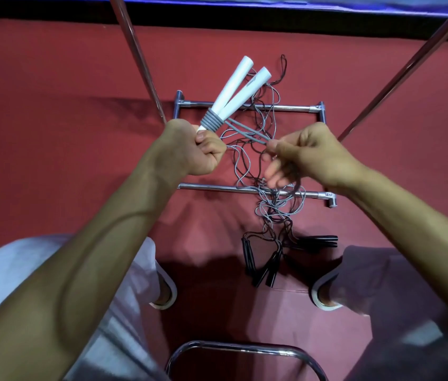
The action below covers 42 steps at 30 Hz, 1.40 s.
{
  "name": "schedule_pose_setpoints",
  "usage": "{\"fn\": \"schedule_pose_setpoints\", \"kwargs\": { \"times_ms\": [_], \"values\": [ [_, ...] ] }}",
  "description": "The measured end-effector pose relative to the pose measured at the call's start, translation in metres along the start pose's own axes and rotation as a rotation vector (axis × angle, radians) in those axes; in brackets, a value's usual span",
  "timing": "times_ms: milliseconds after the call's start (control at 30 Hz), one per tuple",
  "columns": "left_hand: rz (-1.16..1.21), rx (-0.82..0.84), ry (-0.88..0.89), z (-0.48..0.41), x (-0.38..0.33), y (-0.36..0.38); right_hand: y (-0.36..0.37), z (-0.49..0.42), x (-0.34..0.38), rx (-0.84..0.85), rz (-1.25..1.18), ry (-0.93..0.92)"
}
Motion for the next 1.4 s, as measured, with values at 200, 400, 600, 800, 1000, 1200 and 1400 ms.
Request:
{"fn": "schedule_pose_setpoints", "kwargs": {
  "times_ms": [200, 400, 600, 800, 1000, 1200, 1400],
  "values": [
    [-0.051, -0.054, 0.128, -0.008, -0.010, -0.004, 0.026, 0.008, -0.010, 0.216, -0.635, 0.337],
    [-0.907, -0.757, 0.811, 0.024, -0.065, -0.012, 0.027, 0.008, -0.019, 0.068, -0.494, 0.286],
    [-1.399, -1.167, 1.422, 0.080, -0.056, 0.031, 0.019, 0.008, -0.013, 0.041, -0.147, 0.175],
    [-1.889, -0.867, 0.940, 0.039, -0.040, 0.032, 0.031, 0.020, 0.020, 0.098, 0.662, -0.323],
    [-1.865, -0.663, 0.827, 0.033, -0.039, 0.034, 0.014, 0.020, 0.029, 0.118, 0.740, -0.402],
    [-1.879, -0.559, 0.856, 0.036, -0.024, 0.048, 0.006, 0.022, 0.029, 0.157, 0.484, -0.284],
    [-1.825, -0.478, 0.805, 0.040, -0.027, 0.053, -0.006, 0.023, 0.028, 0.022, 0.193, -0.270]
  ]
}}
Point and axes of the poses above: each hand's wrist, its own z-axis away from the middle knuckle, its own y-axis out of the palm, x = y × z, the point moved 9 cm from there along -z, towards the middle knuckle, and after that the axes turned 13 degrees about -z, right-handed, at the moved point
